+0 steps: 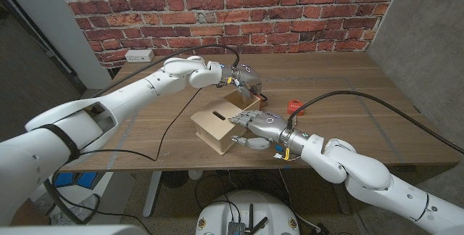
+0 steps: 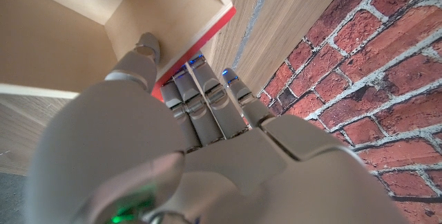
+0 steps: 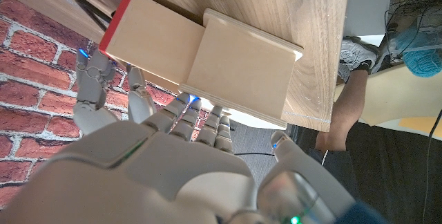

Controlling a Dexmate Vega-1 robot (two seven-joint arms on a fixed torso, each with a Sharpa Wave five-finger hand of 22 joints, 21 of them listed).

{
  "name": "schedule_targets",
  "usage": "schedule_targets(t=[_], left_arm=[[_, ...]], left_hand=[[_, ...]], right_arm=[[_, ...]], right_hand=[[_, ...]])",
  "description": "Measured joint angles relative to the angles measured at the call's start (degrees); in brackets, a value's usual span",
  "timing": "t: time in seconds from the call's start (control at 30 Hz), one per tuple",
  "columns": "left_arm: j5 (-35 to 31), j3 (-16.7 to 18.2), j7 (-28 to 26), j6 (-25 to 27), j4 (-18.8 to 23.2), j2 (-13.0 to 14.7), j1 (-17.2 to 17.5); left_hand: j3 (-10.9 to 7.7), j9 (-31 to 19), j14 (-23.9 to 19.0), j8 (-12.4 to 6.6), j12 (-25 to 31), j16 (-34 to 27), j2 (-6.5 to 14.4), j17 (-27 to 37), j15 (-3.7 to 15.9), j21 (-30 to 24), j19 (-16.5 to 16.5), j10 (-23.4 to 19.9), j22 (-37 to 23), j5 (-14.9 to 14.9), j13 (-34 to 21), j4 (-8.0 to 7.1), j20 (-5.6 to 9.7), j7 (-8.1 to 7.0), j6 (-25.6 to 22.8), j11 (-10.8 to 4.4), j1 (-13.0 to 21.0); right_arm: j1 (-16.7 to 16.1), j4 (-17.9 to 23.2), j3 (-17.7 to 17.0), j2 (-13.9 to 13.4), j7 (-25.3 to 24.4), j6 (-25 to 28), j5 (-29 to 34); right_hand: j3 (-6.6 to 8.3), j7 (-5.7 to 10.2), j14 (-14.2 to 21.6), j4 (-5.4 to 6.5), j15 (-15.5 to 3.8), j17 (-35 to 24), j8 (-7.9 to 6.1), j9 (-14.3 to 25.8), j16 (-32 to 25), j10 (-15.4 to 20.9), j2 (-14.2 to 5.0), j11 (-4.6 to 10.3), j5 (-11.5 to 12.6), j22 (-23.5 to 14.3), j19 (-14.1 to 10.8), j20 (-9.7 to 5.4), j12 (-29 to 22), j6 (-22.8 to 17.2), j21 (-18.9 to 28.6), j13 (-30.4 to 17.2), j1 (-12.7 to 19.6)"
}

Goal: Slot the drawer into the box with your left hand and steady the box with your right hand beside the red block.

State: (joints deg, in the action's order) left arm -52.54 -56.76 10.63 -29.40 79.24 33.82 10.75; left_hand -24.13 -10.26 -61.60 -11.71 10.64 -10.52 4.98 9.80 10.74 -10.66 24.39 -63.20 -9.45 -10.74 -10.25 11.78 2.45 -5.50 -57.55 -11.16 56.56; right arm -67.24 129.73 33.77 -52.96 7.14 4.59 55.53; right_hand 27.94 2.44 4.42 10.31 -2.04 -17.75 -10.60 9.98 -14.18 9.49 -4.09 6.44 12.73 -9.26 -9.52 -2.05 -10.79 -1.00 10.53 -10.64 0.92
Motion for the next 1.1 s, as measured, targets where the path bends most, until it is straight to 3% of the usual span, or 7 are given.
schedule_targets(t=[1.1], left_arm=[[-1.0, 1.2, 1.3, 5.4, 3.2, 0.0, 1.9]], left_hand=[[-0.16, 0.0, 0.4, 0.42, 0.0, 0.0, 0.2, 0.0, -0.2, 0.0, 0.0, 0.2, 0.0, -0.1, 0.0, 0.16, 0.0, 0.08, 0.5, -0.22, -0.2]], right_arm=[[0.2, -0.1, 0.1, 0.1, 0.6, 0.3, -0.8]], right_hand=[[0.0, 0.0, 0.0, 0.0, -0.03, 0.0, 0.0, 0.0, 0.0, 0.0, 0.0, 0.01, 0.0, 0.1, -0.2, -0.21, -0.1, 0.0, 0.1, 0.1, 0.0]])
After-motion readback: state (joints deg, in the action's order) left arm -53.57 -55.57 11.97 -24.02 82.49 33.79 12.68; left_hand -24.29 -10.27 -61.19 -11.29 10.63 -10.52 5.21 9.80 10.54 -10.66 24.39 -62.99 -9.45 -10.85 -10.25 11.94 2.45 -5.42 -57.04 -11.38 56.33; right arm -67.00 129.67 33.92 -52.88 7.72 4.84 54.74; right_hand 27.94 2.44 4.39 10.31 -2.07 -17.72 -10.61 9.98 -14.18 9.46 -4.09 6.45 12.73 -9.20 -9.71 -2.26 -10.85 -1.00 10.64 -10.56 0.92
